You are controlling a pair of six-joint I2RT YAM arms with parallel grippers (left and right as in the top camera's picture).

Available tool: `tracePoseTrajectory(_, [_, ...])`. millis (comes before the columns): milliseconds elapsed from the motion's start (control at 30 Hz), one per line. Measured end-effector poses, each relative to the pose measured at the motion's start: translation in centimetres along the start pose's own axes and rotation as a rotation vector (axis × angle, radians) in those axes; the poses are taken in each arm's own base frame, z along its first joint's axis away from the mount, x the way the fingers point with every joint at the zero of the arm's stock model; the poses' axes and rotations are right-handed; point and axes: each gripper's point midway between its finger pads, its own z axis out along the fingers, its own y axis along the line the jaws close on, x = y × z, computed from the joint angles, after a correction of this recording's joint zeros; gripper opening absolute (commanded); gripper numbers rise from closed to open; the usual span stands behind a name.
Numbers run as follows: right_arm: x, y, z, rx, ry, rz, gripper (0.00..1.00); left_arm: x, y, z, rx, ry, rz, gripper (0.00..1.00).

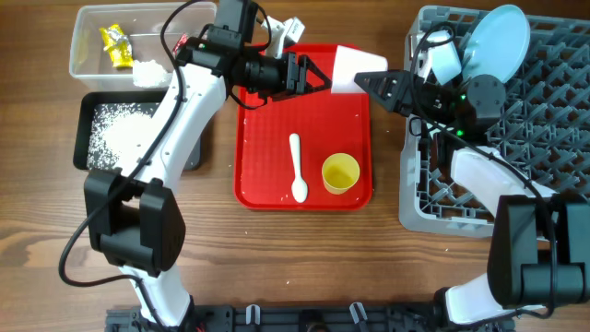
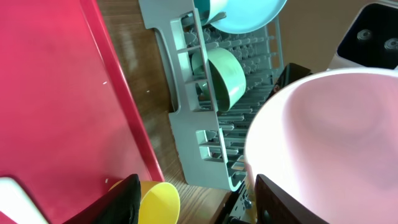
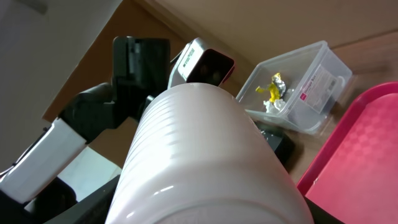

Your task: Sort waste into correct bins and load items into the dishwasher rack

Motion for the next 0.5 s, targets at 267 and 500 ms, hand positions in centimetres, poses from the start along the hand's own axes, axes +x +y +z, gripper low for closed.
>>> tracePoseTrajectory(267, [-3.3,-1.9,-5.5,0.084,-0.102,-0.060,0.40,-2.7,7.6,-6.5,-0.172,-0.143,-0.151,0.61])
tracePoseTrajectory(500, [-6.9,-4.5,-13.7,0.247,-0.255,-0.192,0.41,-2.4,12.7,-8.5,-0.467,-0.187,-0.202,0.60])
